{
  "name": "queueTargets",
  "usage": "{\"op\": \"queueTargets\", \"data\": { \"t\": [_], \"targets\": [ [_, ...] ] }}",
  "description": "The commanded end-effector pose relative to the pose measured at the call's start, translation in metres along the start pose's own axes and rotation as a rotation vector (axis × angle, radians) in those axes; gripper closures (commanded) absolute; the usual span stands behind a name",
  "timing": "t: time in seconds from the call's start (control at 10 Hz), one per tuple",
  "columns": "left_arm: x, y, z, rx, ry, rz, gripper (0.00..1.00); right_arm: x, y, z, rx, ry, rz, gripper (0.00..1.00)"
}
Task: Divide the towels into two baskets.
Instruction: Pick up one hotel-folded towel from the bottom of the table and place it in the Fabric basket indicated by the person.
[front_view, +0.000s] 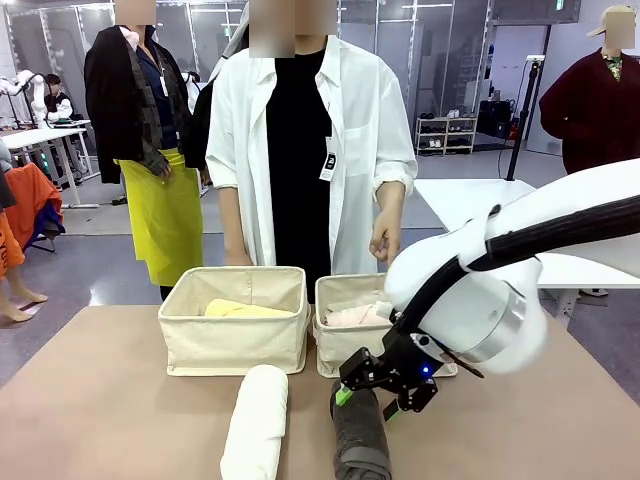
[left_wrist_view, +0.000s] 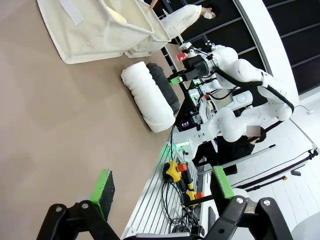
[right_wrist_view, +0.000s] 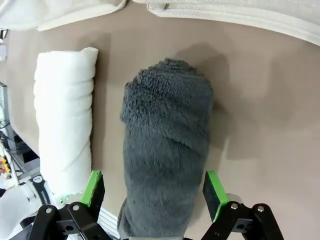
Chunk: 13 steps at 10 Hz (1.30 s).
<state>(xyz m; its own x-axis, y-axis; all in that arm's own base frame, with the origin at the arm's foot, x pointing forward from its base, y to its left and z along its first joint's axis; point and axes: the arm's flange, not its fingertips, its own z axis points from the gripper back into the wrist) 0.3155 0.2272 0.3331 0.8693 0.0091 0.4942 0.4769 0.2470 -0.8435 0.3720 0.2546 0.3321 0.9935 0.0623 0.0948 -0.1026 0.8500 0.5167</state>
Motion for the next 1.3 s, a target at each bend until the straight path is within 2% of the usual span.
{"op": "queueTargets", "data": {
  "t": [0.0, 0.3, 0.4, 0.5, 0.6, 0.7, 0.8, 0.9, 1.0, 1.2],
  "targets": [
    [-0.003, -0.003, 0.003, -0.004, 0.007, -0.001, 0.02, 0.005, 0.018, -0.019, -0.069, 0.002, -0.008, 0.00],
    [-0.003, -0.003, 0.003, -0.004, 0.007, -0.001, 0.02, 0.002, 0.027, -0.039, -0.123, 0.015, 0.041, 0.00],
    [-0.003, -0.003, 0.003, -0.004, 0.007, -0.001, 0.02, -0.001, 0.027, -0.042, -0.146, 0.022, 0.056, 0.16],
    [-0.003, -0.003, 0.003, -0.004, 0.007, -0.001, 0.02, -0.003, 0.028, -0.045, -0.146, 0.022, 0.051, 0.20],
    [-0.003, -0.003, 0.003, -0.004, 0.007, -0.001, 0.02, -0.005, 0.027, -0.045, -0.148, 0.017, 0.048, 0.36],
    [-0.003, -0.003, 0.003, -0.004, 0.007, -0.001, 0.02, -0.007, 0.029, -0.048, -0.152, 0.014, 0.052, 0.40],
    [-0.003, -0.003, 0.003, -0.004, 0.007, -0.001, 0.02, -0.009, 0.030, -0.050, -0.149, 0.012, 0.051, 0.56],
    [-0.003, -0.003, 0.003, -0.004, 0.007, -0.001, 0.02, -0.010, 0.030, -0.049, -0.148, 0.004, 0.042, 0.60],
    [-0.003, -0.003, 0.003, -0.004, 0.007, -0.001, 0.02, -0.012, 0.030, -0.046, -0.191, -0.015, 0.038, 0.76],
    [-0.003, -0.003, 0.003, -0.004, 0.007, -0.001, 0.02, -0.017, 0.040, -0.020, -0.218, 0.009, 0.099, 0.79]
  ]
}}
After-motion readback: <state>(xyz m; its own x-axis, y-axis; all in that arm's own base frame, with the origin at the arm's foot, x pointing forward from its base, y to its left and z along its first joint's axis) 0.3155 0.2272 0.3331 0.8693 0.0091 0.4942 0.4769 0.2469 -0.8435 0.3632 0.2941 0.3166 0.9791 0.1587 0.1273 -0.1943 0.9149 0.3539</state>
